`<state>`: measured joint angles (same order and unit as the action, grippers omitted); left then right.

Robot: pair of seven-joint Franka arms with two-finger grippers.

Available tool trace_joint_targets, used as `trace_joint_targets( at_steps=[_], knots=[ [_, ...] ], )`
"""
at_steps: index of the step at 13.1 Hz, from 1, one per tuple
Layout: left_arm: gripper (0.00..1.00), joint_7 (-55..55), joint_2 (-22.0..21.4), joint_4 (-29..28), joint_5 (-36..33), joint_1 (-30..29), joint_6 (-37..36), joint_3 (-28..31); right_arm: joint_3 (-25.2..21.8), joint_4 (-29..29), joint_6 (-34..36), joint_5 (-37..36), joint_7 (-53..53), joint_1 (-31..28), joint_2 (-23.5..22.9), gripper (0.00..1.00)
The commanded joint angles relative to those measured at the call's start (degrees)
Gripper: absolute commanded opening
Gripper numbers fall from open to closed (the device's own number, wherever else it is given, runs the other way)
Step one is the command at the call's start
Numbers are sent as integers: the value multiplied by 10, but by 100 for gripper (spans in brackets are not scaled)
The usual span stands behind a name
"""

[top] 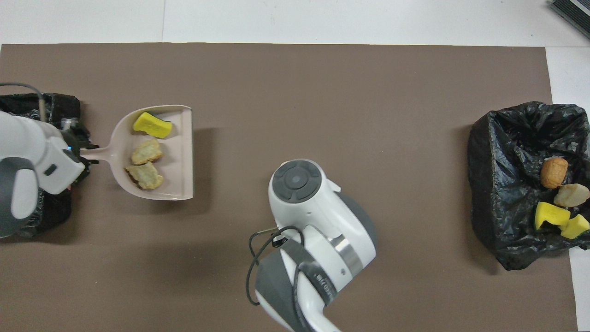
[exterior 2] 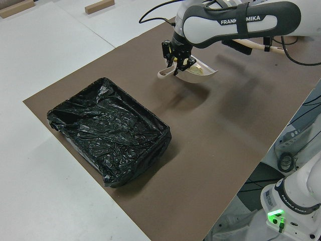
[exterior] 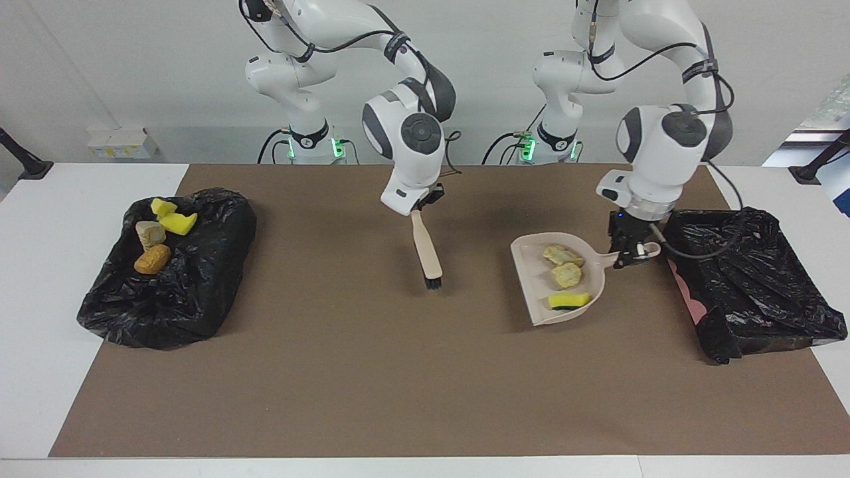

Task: Sweep and dump trash in bin
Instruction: 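Carry the loaded dustpan to the black bag with the left gripper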

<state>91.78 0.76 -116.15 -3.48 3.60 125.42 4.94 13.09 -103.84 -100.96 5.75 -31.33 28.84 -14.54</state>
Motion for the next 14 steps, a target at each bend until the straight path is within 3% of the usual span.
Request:
trace_joint_targets(
  at_steps=[1,3,5,7,9,10,14],
  knots=[
    [0,88,-1,66,0,-83,-52,-8,3,-14,-12,45,-79,47,6,0],
    [0,139,11,108,14,-154,-68,-8,4,-26,-21,58,-115,81,9,0],
    [0,151,20,123,19,-217,-56,-8,4,-64,-76,69,-149,117,12,0],
    [0,150,39,153,11,-252,-20,-5,4,-99,-145,74,-188,131,5,0],
    [0,145,46,160,-36,-269,-2,-4,3,-100,-144,76,-193,131,1,3],
    [0,138,47,160,-78,-271,19,-3,3,-94,-143,75,-195,127,-1,99],
    [0,-6,45,152,-269,-258,36,3,-2,-43,-124,51,-189,107,0,100]
  ],
)
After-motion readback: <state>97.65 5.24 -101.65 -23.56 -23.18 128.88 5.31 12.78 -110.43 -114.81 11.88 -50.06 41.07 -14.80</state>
